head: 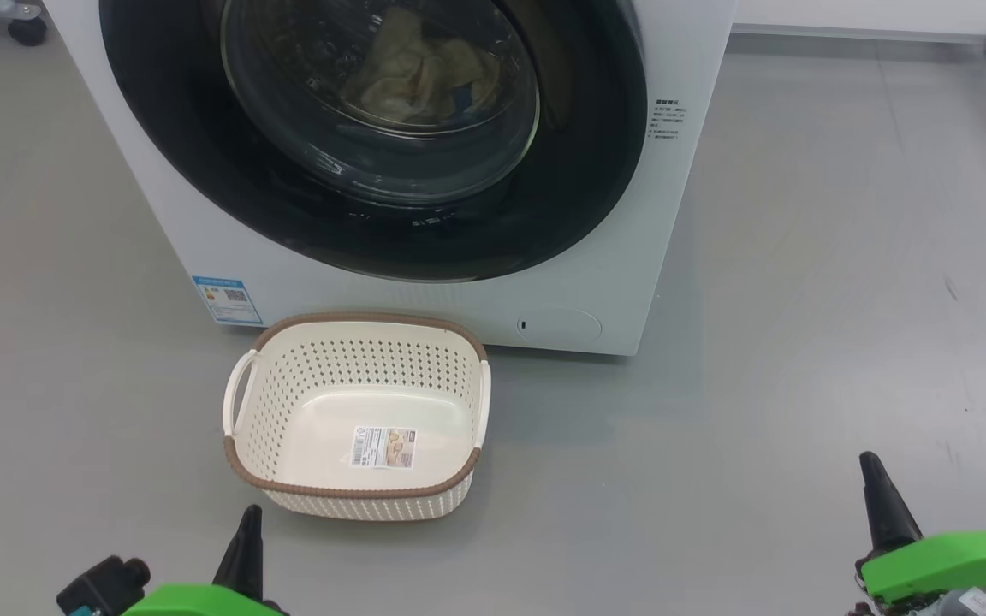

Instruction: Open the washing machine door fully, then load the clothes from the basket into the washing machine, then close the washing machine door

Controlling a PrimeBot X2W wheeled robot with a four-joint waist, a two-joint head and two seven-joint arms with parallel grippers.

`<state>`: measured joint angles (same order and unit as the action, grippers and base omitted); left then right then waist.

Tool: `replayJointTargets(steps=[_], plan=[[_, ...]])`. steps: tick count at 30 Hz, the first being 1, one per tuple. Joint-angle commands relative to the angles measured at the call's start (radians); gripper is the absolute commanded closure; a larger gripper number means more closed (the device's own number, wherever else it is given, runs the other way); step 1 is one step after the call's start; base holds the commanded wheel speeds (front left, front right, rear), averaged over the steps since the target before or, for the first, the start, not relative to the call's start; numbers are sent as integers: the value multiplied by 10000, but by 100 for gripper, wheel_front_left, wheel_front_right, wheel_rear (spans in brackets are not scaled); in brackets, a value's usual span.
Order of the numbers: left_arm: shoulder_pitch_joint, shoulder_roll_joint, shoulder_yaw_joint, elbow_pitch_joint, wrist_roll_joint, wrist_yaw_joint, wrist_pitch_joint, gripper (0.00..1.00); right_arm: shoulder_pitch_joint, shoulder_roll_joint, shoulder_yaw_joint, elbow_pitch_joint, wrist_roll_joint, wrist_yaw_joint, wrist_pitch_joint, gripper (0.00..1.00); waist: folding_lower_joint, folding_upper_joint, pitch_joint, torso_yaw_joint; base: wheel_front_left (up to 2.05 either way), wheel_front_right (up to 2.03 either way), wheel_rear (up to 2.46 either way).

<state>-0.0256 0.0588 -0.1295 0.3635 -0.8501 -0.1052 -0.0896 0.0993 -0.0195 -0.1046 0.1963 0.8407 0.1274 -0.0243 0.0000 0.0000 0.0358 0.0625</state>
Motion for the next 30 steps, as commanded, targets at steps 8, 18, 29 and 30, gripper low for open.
replayJointTargets(steps=[8,18,29,30], plan=[[-517,59,555,-471,-1207,-58,286,100,-710,-284,78,-175,1242,18,205,100,0,0,-46,-87,0,0,0],[-569,53,860,-597,-2352,-93,572,100,-946,-313,81,-60,2404,21,384,100,0,0,-96,-182,0,0,0],[-621,45,1168,-723,-3495,-128,861,100,-1184,-339,81,54,3563,23,566,100,0,0,-145,-277,0,0,0],[-626,44,1199,-736,-3609,-131,890,100,-1207,-341,81,66,3679,23,585,100,0,0,-150,-286,0,0,0]])
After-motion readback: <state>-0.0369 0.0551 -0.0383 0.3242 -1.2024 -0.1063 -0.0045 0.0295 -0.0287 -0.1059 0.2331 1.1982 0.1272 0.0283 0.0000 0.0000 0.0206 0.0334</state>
